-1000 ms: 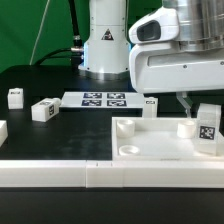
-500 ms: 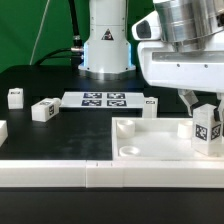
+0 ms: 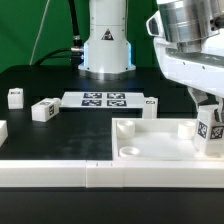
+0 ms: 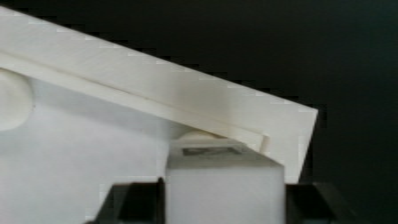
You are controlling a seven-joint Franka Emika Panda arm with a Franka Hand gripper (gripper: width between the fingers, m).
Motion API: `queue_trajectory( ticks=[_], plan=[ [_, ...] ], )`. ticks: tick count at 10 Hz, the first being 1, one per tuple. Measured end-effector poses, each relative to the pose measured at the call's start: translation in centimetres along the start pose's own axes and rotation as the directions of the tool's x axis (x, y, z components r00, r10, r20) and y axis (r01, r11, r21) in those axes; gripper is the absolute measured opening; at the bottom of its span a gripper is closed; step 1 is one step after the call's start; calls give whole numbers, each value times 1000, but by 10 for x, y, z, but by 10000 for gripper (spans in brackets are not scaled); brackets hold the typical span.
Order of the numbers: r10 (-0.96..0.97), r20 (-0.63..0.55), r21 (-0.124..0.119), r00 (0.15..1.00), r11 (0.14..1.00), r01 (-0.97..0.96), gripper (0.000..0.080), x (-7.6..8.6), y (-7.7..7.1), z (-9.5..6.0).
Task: Assemble one leg
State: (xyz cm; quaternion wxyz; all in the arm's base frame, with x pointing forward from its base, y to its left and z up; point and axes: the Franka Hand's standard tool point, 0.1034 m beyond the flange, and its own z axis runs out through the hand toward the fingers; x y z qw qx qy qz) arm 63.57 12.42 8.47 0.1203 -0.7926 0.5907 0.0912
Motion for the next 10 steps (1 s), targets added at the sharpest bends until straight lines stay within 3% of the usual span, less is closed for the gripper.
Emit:
queue_trajectory(
  ticks=[1, 2, 3, 4, 5, 7, 8, 10],
  plan=[
    [-70, 2, -11, 998, 998, 70, 302, -2, 1, 1],
    [-141, 17, -26, 990, 990, 142, 460, -7, 0, 2],
    [-186, 19, -24, 982, 982, 186, 581, -7, -1, 2],
    [-307, 18, -26, 951, 951, 308, 581, -7, 0, 2],
    [-403, 18, -27, 915, 915, 404, 635, -7, 0, 3],
    [-619, 20, -30, 785, 785, 619, 645, -6, 0, 3],
    [-720, 14, -50, 694, 693, 719, 649, -5, 1, 3],
    [-886, 7, -116, 463, 459, 881, 649, -6, -1, 3]
  ],
)
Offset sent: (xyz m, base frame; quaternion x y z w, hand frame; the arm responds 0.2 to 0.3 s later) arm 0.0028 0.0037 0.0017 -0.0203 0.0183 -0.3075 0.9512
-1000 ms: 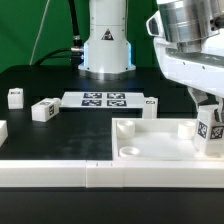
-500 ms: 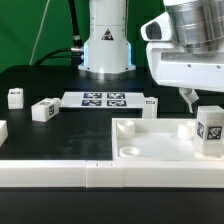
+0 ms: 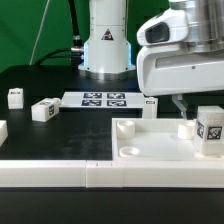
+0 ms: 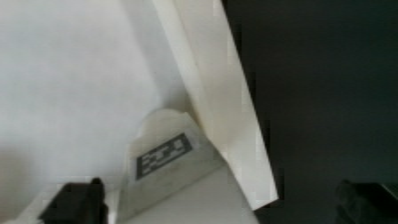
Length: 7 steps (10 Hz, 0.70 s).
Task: Assemble one leg
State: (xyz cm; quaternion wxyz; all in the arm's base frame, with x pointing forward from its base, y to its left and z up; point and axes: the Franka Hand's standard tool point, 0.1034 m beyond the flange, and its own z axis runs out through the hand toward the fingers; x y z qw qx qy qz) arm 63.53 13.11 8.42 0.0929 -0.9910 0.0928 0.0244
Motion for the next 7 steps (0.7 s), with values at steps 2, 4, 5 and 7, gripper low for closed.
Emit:
queue_trajectory(
  ticks=[2, 4, 5, 7],
  plan=[
    [-253, -58, -36, 966, 967, 251, 649, 5, -1, 0],
    [-454, -51, -49, 890, 891, 452, 649, 6, 6, 0],
    [-470, -49, -48, 882, 883, 467, 649, 6, 6, 1],
    [-465, -49, -48, 884, 885, 463, 622, 6, 6, 1]
  ],
)
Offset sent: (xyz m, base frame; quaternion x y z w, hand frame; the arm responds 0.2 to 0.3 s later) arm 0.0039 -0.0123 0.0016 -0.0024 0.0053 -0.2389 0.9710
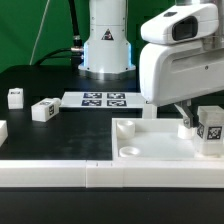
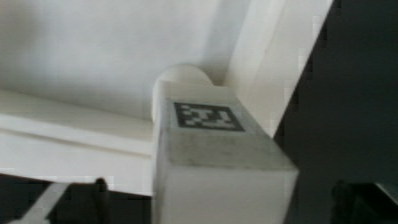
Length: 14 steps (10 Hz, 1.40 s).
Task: Assemble one leg
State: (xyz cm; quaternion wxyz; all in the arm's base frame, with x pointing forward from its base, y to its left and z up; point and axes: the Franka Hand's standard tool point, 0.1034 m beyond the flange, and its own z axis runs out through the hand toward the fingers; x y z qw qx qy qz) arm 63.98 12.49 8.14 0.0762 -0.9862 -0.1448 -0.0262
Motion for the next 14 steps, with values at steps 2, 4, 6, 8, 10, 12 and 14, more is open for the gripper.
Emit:
queue_trajectory(
  ticks=[2, 4, 6, 8, 10, 12, 14],
  plan=[
    [0, -1, -1, 1000, 1000, 0, 441, 0, 1, 0],
    [3, -3, -4, 1000, 1000, -3, 304, 0, 4, -1],
    [30, -4, -4, 1000, 1000, -30, 303, 1, 5, -1],
    [143, -5, 2, 990, 990, -143, 303, 0, 6, -1],
    [381, -4, 15, 925, 925, -380, 303, 0, 9, -1],
    [611, -5, 13, 792, 792, -610, 303, 0, 12, -1],
    [770, -14, 20, 637, 638, -770, 303, 1, 14, 0]
  ],
)
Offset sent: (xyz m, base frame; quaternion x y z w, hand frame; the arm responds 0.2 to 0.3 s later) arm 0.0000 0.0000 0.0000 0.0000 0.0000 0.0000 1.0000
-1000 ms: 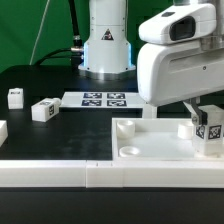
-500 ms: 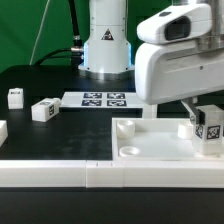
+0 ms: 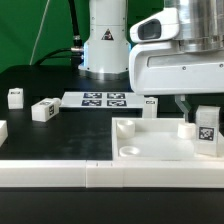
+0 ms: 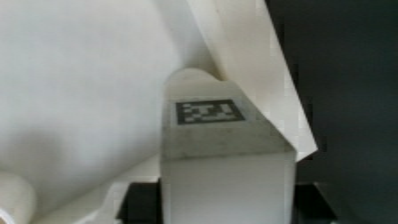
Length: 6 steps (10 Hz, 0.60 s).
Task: Assemble one leg
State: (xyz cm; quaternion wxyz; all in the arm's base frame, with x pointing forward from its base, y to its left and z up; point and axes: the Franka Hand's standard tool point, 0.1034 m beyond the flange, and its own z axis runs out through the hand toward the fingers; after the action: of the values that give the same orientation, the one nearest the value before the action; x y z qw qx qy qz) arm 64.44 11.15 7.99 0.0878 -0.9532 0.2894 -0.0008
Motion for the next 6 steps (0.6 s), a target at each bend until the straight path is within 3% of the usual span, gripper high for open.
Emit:
queue_trajectory(
  ticks=[2, 3, 6],
  plan=[
    [244, -5, -2, 970, 970, -244, 303, -1, 1, 0],
    [419, -9, -6, 908, 908, -419, 303, -3, 2, 1],
    [603, 7, 3, 798, 798, -603, 303, -3, 1, 1]
  ],
)
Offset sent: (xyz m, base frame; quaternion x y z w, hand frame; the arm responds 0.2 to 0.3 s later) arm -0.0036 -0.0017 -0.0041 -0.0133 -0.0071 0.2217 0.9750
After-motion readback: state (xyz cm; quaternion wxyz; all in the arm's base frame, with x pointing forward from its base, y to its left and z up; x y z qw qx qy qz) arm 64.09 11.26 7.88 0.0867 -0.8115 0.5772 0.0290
